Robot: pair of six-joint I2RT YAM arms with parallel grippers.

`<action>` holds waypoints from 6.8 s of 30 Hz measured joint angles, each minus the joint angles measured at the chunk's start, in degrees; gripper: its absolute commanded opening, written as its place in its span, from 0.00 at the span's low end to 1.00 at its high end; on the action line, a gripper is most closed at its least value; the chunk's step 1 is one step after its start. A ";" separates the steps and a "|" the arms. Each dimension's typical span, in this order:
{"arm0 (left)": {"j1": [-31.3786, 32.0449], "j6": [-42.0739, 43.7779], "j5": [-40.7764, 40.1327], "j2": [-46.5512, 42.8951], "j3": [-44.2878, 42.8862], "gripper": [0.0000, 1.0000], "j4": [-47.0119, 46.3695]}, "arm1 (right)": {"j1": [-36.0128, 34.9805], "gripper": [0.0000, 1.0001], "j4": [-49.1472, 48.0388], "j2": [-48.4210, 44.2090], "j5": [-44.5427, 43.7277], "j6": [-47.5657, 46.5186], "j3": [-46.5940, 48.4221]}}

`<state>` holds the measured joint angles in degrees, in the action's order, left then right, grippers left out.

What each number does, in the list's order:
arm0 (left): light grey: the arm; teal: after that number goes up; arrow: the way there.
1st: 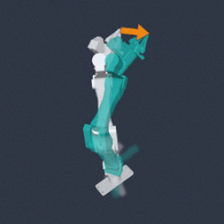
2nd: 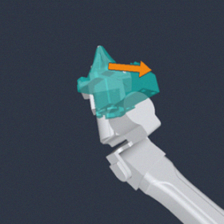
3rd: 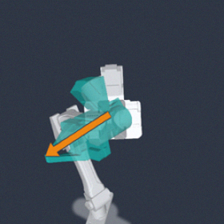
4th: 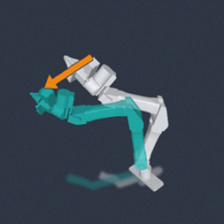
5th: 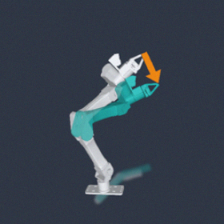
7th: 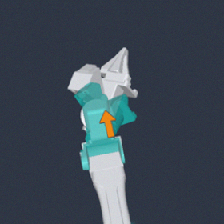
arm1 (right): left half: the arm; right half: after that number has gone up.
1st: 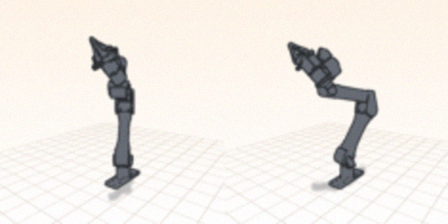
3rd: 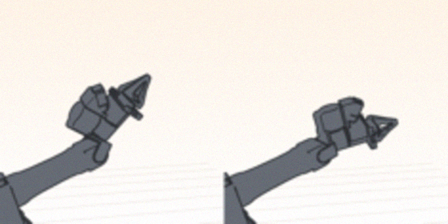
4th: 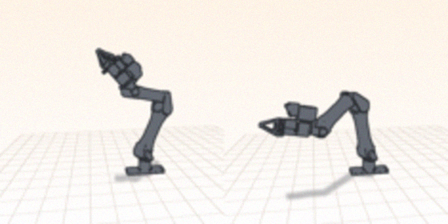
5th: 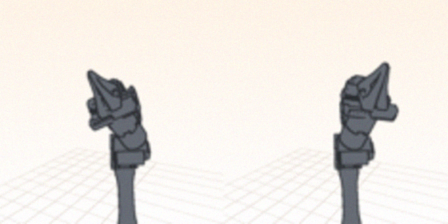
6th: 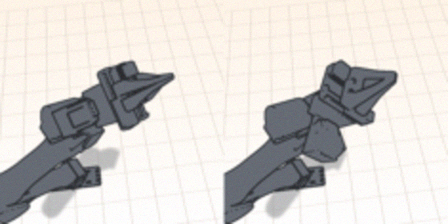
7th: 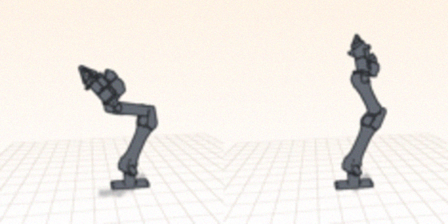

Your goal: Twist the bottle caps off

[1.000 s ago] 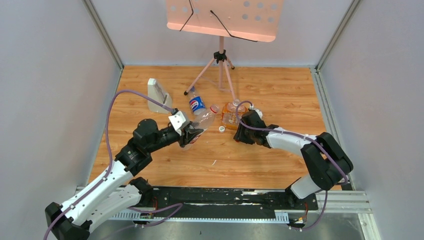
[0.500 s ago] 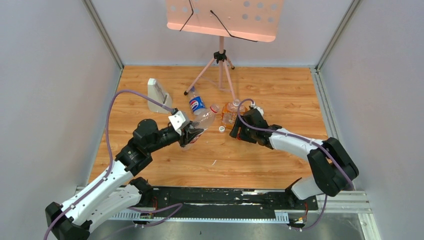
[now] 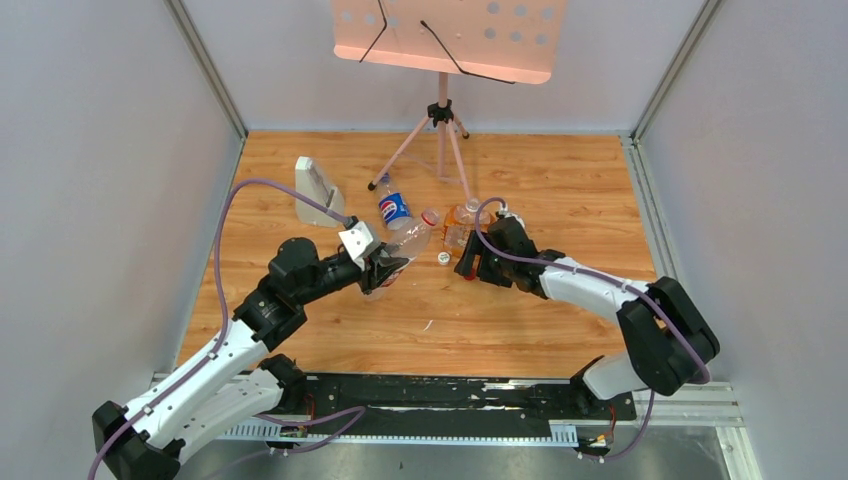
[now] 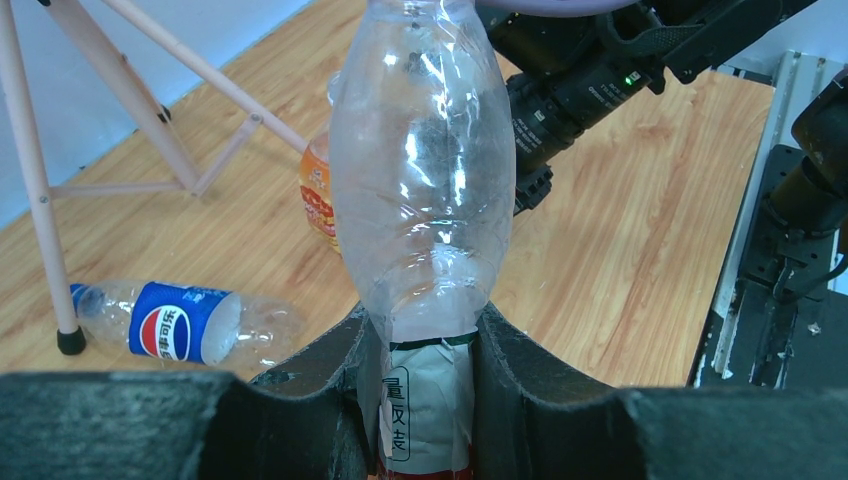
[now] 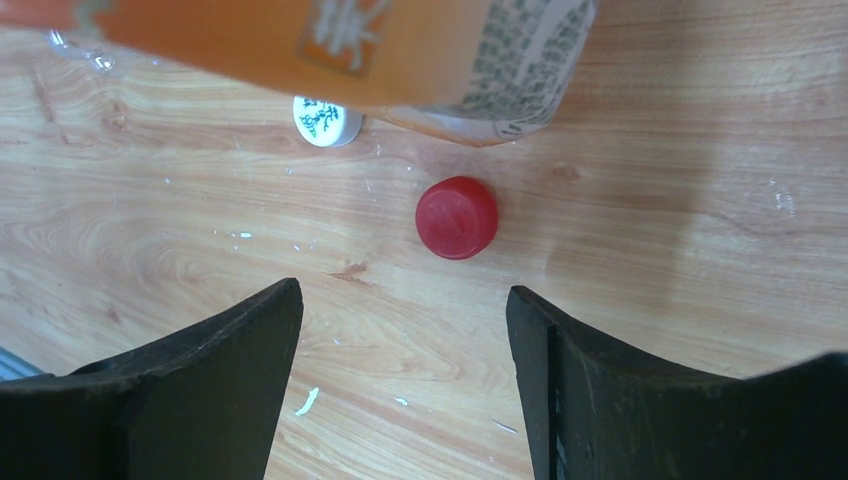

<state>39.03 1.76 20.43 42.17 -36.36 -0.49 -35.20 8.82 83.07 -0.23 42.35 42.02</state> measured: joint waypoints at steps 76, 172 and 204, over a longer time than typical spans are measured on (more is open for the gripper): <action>-0.13 -10.49 16.96 9.18 5.22 0.03 -21.68 | 0.00 0.83 -17.16 -36.15 29.97 -3.76 1.64; 0.07 -16.70 -20.59 -1.51 3.63 1.00 -5.14 | 0.22 0.05 11.96 -26.58 -22.82 -28.39 11.65; 0.07 -19.93 -28.48 -0.39 3.78 1.00 -3.10 | 7.65 0.30 2.16 -11.65 -23.26 -31.58 14.16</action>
<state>39.09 -18.17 -8.05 41.78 -32.58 -3.60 -27.55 10.98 71.42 -23.49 10.76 56.18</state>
